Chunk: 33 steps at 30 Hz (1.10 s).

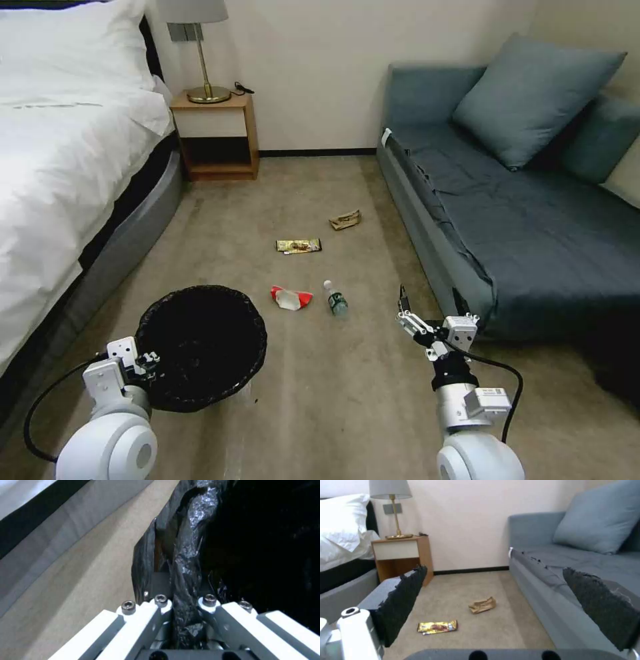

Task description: Pick up the trash bin, then pick up the garbage on the floor and place it into the trash bin.

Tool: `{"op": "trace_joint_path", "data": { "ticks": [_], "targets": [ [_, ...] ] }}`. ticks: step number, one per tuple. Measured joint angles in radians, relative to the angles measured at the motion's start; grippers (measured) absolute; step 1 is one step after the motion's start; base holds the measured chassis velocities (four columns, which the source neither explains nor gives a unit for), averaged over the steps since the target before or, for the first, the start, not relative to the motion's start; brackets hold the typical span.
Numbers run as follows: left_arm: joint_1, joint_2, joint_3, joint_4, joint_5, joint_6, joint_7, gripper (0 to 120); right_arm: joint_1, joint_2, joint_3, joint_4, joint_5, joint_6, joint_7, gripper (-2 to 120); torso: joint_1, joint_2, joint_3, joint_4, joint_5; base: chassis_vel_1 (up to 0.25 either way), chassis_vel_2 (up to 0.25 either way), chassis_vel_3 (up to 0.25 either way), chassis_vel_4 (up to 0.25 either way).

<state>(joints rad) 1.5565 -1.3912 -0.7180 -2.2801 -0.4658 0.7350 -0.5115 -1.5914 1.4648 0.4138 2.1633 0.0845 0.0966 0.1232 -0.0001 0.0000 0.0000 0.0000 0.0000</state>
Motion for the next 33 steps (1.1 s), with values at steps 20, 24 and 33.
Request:
{"op": "trace_joint_path", "data": {
  "ticks": [20, 24, 33],
  "targets": [
    [-0.001, -0.009, -0.021, -0.001, 0.003, 0.0, 0.006, 3, 0.022, -0.005, -0.036, -0.02, -0.02, -0.006, -0.003, 100, 0.0, 0.0, 0.0, 0.0, 0.0001, -0.208, 0.214, 0.2, -0.207],
    [-0.003, -0.011, -0.027, -0.001, 0.003, 0.0, 0.007, 3, 0.038, -0.014, -0.053, -0.031, -0.03, -0.006, -0.002, 100, 0.0, 0.0, 0.0, -0.0001, 0.0, -0.132, 0.088, 0.11, -0.12],
    [-0.003, -0.013, -0.043, 0.005, 0.01, 0.0, 0.012, 3, 0.137, -0.09, -0.17, -0.075, 0.022, -0.149, 0.059, 100, 0.0, 0.0, 0.0, -0.0001, 0.0, 0.007, -0.003, -0.004, 0.004]
  ]
}}
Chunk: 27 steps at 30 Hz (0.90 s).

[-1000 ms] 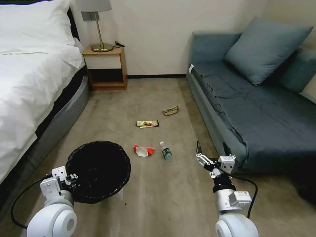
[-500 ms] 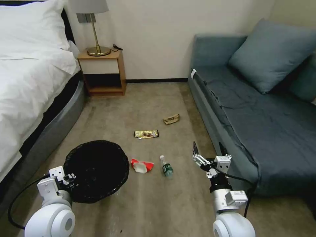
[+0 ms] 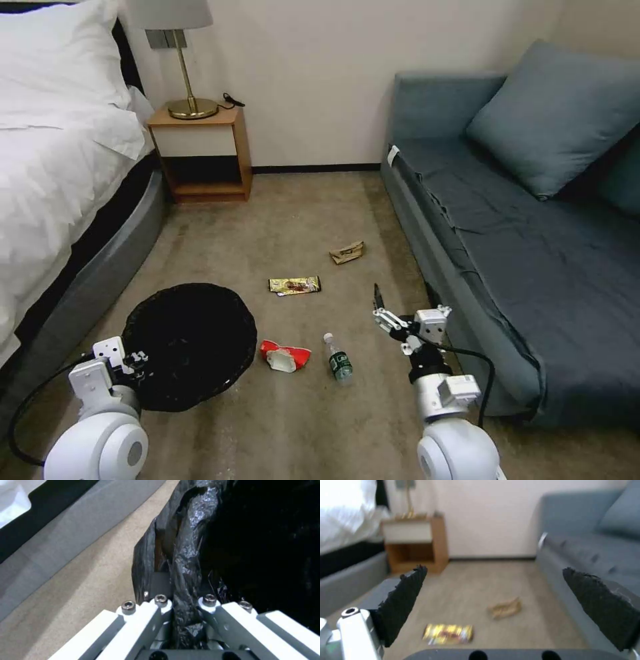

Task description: Pick up the trash bin, then pick up the garbage on the floor and place it into the trash bin.

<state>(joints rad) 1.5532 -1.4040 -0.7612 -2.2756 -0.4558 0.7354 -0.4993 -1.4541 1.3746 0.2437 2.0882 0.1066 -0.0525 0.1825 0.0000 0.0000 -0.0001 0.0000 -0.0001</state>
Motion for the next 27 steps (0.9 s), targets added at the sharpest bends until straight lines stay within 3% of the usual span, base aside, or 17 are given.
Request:
{"op": "trace_joint_path", "data": {
  "ticks": [4, 7, 12, 19, 27],
  "targets": [
    [0.0, -0.003, -0.004, 0.001, 0.002, 0.0, 0.002, 3, 0.069, -0.044, -0.077, -0.054, 0.078, -0.113, 0.051, 100, 0.0, 0.0, 0.0, -0.0002, 0.0, 0.0, 0.0, 0.0, 0.0],
    [0.0, -0.004, -0.015, 0.006, 0.009, 0.0, 0.006, 3, 0.172, -0.087, -0.178, -0.15, 0.221, -0.259, 0.119, 100, 0.0, 0.0, 0.0, 0.0, 0.0, 0.0, 0.0, 0.0, 0.0],
    [0.006, -0.01, -0.026, 0.006, 0.014, 0.0, 0.009, 3, 0.311, -0.125, -0.288, -0.299, 0.357, -0.38, 0.166, 100, 0.0, 0.0, 0.0, 0.0003, 0.0, 0.0, 0.0, 0.0, 0.0],
    [0.017, -0.022, -0.045, 0.002, 0.023, 0.0, 0.011, 3, 0.419, -0.146, -0.414, -0.477, 0.399, -0.424, 0.169, 100, 0.0, 0.0, 0.0, 0.0, 0.0001, 0.0, 0.0, 0.0, 0.0],
    [0.022, -0.024, -0.057, 0.005, 0.026, -0.009, 0.012, 3, 0.509, -0.136, -0.524, -0.654, 0.381, -0.414, 0.159, 100, 0.0, 0.0, 0.0, 0.0, 0.0001, 0.0, 0.0, 0.0, 0.0]
  ]
}}
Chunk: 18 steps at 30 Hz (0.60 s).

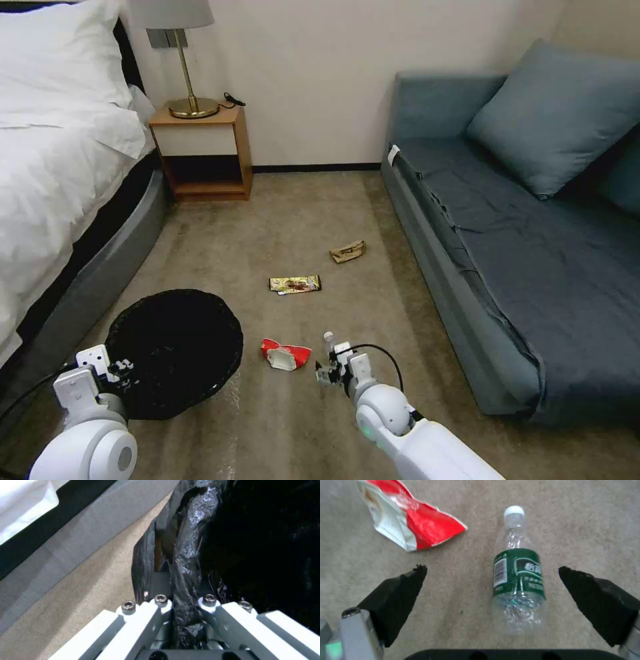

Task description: Pick up the trash bin, then pick up the garbage on the floor and place it into the trash bin.

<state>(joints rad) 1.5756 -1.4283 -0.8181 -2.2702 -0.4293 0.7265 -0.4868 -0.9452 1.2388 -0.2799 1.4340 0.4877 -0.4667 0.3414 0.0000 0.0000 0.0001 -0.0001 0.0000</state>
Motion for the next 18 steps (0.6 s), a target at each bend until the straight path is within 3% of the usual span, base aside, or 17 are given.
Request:
{"op": "trace_joint_path", "data": {
  "ticks": [10, 18],
  "targets": [
    [0.0, -0.007, 0.007, 0.011, 0.015, -0.015, 0.002, 3, 0.056, 0.035, -0.044, -0.148, -0.05, 0.061, -0.02, 99, 0.0, 0.0, 0.0, 0.0001, -0.0001, 0.0, 0.0, 0.0, 0.0],
    [-0.001, -0.009, 0.011, 0.02, 0.026, -0.029, 0.006, 3, 0.073, 0.051, -0.046, -0.224, -0.075, 0.083, -0.031, 77, 0.0, 0.0, 0.0, 0.0001, 0.0, 0.0, 0.0, 0.0, 0.0]
  ]
}}
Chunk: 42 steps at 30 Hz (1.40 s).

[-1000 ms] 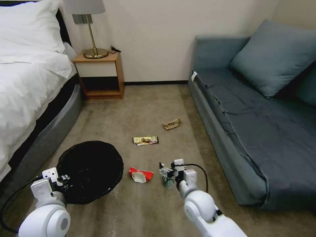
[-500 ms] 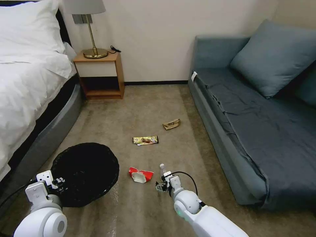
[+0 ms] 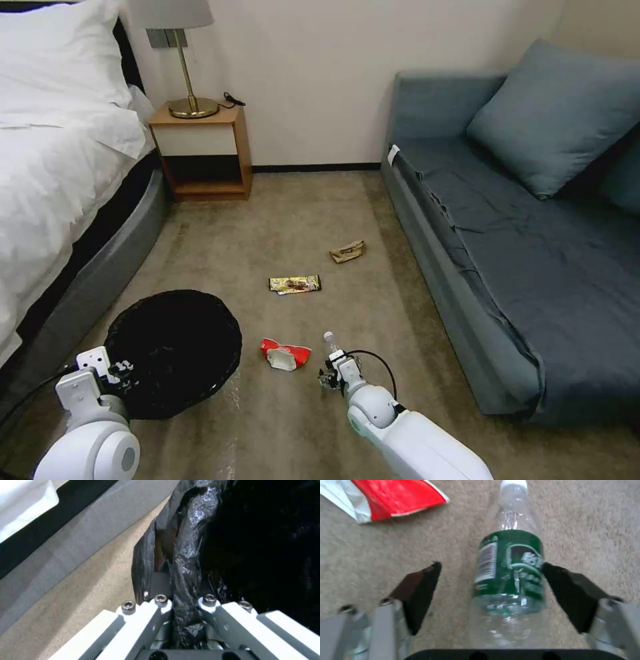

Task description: Pick up the trash bin, then pick up the garbage on the floor and place it into the trash bin.

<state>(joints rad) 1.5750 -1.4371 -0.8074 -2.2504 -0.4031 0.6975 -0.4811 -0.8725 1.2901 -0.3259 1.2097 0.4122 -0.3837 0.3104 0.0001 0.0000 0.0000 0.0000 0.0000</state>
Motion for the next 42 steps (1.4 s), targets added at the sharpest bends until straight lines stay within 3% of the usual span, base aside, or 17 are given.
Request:
{"op": "trace_joint_path", "data": {
  "ticks": [1, 4, 7, 9, 11, 13, 18, 27, 31, 33, 36, 42],
  "targets": [
    [0.0, 0.0, 0.0, 0.0, 0.0, 0.0, 0.0, 3, 0.0, 0.0, 0.0, 0.0, 0.0, 0.0, 0.0, 77, 0.0, 0.0, 0.0, 0.0, 0.0, 0.0, 0.0, 0.0, 0.0],
    [0.001, 0.0, 0.0, 0.001, 0.003, -0.003, 0.001, 3, 0.001, 0.002, 0.003, -0.017, -0.006, 0.008, -0.002, 61, 0.0, 0.0, 0.0, 0.0, 0.0, 0.0, 0.0, 0.0, 0.0],
    [0.003, -0.001, -0.001, 0.001, 0.003, -0.003, 0.001, 3, 0.001, 0.002, 0.005, -0.017, -0.007, 0.011, -0.002, 56, 0.0, 0.0, 0.0, 0.0, 0.0, 0.0, 0.0, 0.0, 0.0],
    [0.004, -0.001, -0.002, 0.0, 0.003, -0.003, 0.001, 3, -0.003, 0.002, 0.009, -0.017, -0.01, 0.014, -0.003, 42, 0.0, 0.0, 0.0, 0.0, 0.0, 0.0, 0.0, 0.0, 0.0],
    [0.004, -0.001, -0.002, 0.0, 0.003, -0.004, 0.001, 3, -0.005, 0.002, 0.009, -0.018, -0.012, 0.015, -0.003, 39, 0.0, 0.0, 0.0, 0.0, 0.0, 0.0, 0.0, 0.0, 0.0],
    [0.005, -0.003, -0.001, -0.001, 0.007, -0.006, 0.002, 3, -0.01, 0.004, 0.011, -0.023, -0.021, 0.024, -0.002, 28, 0.0, 0.0, 0.0, 0.0, 0.0, 0.0, 0.0, 0.0, 0.0],
    [0.005, -0.005, 0.004, 0.001, 0.013, -0.008, 0.003, 3, -0.018, -0.001, 0.02, -0.008, -0.02, 0.038, -0.001, 16, 0.0, 0.0, 0.0, 0.0, 0.0, 0.0, 0.0, 0.0, 0.0],
    [0.004, -0.004, 0.013, 0.002, 0.015, -0.008, 0.003, 3, -0.017, -0.088, 0.09, 0.225, 0.071, 0.029, 0.032, 8, 0.0, 0.0, 0.0, 0.0, 0.0004, 0.0, 0.0, 0.0, 0.0],
    [-0.001, -0.004, 0.032, 0.012, 0.025, -0.008, 0.004, 3, 0.015, -0.182, 0.119, 0.554, 0.235, -0.014, 0.088, 8, 0.0, 0.0, 0.0, -0.0002, -0.0001, 0.0, 0.0, 0.0, 0.0],
    [-0.002, -0.005, 0.035, 0.014, 0.027, -0.008, 0.004, 3, 0.025, -0.186, 0.113, 0.602, 0.275, -0.023, 0.102, 8, 0.0, 0.0, 0.0, -0.0003, -0.0002, 0.0, 0.0, 0.0, 0.0],
    [-0.005, -0.008, 0.047, 0.018, 0.032, -0.009, 0.004, 3, 0.06, -0.154, 0.06, 0.705, 0.372, -0.037, 0.148, 8, 0.0, 0.0, 0.0, -0.0003, -0.0002, 0.0, 0.0, 0.0, 0.0],
    [-0.008, -0.017, 0.064, 0.019, 0.044, -0.009, 0.004, 3, 0.141, -0.026, -0.121, 0.714, 0.465, -0.012, 0.212, 8, 0.0, 0.0, 0.0, 0.0005, -0.0001, 0.0, 0.0, 0.0, 0.0]
  ]
}}
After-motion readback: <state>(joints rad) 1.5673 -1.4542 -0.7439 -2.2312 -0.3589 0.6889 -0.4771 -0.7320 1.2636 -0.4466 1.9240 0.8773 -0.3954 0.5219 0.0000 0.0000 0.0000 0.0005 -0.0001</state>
